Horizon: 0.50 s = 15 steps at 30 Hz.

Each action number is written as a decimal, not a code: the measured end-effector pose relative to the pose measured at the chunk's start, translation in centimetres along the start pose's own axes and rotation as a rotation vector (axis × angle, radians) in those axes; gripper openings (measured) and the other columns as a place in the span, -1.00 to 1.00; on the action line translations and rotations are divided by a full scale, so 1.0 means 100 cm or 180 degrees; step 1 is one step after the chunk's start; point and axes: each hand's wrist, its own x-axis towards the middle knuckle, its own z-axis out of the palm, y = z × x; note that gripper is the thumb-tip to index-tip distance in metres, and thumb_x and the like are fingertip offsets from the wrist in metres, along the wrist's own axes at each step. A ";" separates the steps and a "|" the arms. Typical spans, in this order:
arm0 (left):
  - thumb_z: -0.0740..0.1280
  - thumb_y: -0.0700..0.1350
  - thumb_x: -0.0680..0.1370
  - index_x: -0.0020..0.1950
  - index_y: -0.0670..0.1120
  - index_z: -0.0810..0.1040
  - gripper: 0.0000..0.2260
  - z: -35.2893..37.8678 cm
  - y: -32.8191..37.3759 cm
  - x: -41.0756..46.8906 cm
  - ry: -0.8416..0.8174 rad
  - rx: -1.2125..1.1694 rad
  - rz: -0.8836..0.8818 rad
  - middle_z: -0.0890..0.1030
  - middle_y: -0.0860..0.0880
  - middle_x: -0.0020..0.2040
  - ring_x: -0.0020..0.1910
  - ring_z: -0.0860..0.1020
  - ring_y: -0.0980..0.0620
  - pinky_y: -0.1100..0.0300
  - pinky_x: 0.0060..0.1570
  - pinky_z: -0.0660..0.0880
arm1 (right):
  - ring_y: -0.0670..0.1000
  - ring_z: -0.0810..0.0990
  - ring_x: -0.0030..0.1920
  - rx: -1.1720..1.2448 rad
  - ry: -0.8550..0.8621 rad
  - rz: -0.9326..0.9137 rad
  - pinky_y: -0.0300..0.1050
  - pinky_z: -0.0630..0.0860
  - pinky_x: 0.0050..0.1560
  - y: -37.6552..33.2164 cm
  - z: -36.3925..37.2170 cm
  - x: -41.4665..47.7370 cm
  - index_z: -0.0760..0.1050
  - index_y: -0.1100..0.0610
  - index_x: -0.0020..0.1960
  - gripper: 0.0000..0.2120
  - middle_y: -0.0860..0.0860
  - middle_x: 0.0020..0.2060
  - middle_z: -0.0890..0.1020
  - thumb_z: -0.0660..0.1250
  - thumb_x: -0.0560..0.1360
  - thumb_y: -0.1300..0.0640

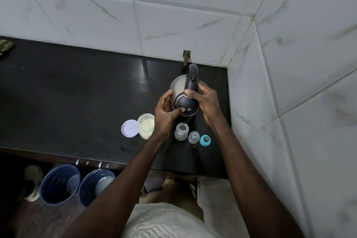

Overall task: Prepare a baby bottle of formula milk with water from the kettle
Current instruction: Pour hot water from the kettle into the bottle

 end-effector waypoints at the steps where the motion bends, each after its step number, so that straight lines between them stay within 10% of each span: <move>1: 0.48 -0.52 0.40 0.51 -0.20 0.41 -0.29 0.000 0.000 0.000 0.0010 0.0000 -0.0014 0.57 -0.14 0.41 0.40 0.55 -0.06 0.08 0.32 0.55 | 0.04 0.68 0.25 0.0018 0.0001 -0.0002 0.04 0.66 0.21 0.000 0.000 -0.001 0.63 0.04 0.28 -0.58 0.01 0.27 0.68 0.59 0.46 0.20; 15: 0.48 -0.53 0.38 0.51 -0.19 0.41 -0.27 -0.005 -0.003 0.002 -0.0018 0.0003 0.0006 0.54 -0.16 0.44 0.42 0.54 -0.10 -0.02 0.36 0.54 | -0.03 0.70 0.20 -0.0043 -0.0022 -0.0069 0.05 0.68 0.18 -0.004 0.003 -0.007 0.65 -0.12 0.18 -0.60 -0.16 0.15 0.72 0.60 0.45 0.23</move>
